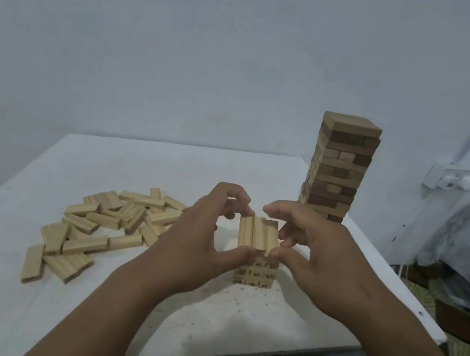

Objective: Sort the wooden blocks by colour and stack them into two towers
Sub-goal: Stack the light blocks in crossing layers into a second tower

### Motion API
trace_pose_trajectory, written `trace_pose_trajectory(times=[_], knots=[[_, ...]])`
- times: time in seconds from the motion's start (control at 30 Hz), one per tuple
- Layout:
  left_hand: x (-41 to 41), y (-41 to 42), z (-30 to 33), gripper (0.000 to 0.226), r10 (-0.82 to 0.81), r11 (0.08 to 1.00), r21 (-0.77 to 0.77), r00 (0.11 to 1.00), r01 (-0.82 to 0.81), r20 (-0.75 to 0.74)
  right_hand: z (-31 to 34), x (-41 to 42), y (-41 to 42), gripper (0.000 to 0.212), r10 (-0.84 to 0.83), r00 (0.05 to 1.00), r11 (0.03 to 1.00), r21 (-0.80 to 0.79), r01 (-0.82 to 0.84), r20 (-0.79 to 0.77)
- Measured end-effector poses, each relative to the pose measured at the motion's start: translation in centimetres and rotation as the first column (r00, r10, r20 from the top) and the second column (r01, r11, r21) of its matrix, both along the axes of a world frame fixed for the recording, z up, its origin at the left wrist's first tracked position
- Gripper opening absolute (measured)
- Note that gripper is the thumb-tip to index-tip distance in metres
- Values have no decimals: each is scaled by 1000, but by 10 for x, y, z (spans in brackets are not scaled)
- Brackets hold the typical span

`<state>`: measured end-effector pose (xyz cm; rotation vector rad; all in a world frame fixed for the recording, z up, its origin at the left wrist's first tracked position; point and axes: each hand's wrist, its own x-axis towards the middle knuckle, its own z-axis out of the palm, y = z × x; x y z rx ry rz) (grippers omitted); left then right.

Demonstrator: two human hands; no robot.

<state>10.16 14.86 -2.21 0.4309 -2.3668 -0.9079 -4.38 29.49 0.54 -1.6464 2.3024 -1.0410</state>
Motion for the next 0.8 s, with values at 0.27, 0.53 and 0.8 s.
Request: trace_pose_trajectory(times=[0.27, 0.53, 0.8], knots=[[-4, -1, -7, 68, 27, 999, 22, 998, -28, 52, -1, -8, 1, 52, 3, 1000, 1000, -5, -3, 8], [-3, 1, -7, 75, 38, 998, 45, 997, -41, 62, -1, -9, 2, 48, -4, 999, 1000, -14, 4, 38], [-5, 0, -7, 72, 33, 998, 42, 998, -36, 57, -1, -9, 3, 48, -9, 999, 1000, -10, 9, 41]])
